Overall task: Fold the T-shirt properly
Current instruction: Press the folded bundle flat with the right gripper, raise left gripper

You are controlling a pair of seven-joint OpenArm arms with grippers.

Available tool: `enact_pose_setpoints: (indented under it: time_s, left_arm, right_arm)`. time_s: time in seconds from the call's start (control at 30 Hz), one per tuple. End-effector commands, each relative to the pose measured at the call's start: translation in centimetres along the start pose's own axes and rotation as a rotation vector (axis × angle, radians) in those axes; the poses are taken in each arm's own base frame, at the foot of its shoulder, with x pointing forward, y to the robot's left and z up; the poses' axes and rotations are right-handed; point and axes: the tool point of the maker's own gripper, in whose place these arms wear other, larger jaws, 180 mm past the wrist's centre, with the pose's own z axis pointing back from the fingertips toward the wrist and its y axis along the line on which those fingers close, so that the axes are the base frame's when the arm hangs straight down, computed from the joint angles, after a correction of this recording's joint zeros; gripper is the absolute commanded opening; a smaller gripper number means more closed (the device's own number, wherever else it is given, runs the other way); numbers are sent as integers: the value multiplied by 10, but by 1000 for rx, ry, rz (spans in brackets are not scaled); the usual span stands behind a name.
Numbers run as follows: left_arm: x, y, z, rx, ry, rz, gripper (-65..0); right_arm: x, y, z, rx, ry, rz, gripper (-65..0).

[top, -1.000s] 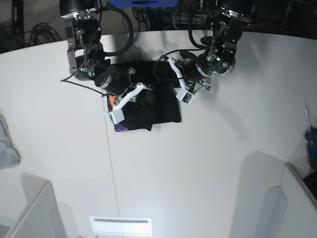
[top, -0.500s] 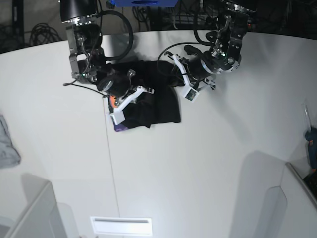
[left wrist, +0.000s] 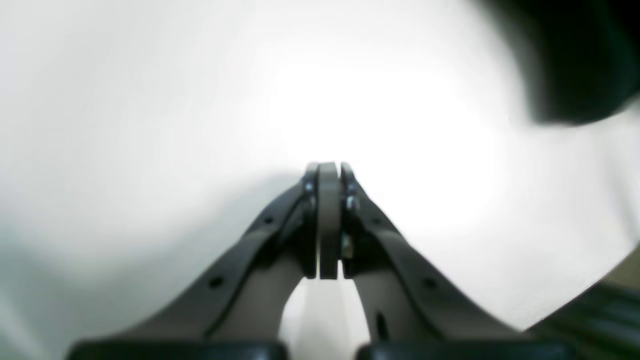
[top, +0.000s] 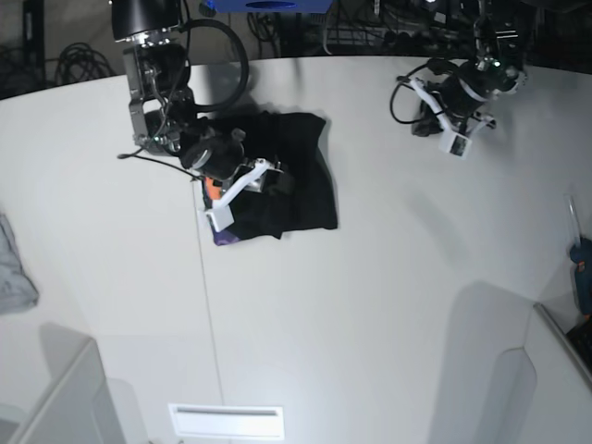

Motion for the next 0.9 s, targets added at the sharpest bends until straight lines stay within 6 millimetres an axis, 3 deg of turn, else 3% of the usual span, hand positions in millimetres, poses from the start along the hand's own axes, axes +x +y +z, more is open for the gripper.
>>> enact_pose_setpoints:
  time_s: [0.0, 0.2, 0.33, 0.57, 0.87]
  left_arm:
    - [6, 5, 7, 3, -32, -7, -650]
    - [-10, 50, 34, 102, 26, -8, -650]
    - [-14, 77, 48, 184, 64, 24, -650]
    - [-16, 83, 52, 206, 66, 29, -650]
    - [-15, 82, 52, 204, 64, 30, -650]
  right_arm:
    - [11, 10, 2, 30, -34, 12, -398]
    - [15, 16, 4, 40, -48, 23, -395]
    - [8, 39, 3, 84, -25, 91, -395]
    - [3, 47, -4, 71, 7, 79, -396]
    - [-5, 75, -13, 124, 48, 149, -399]
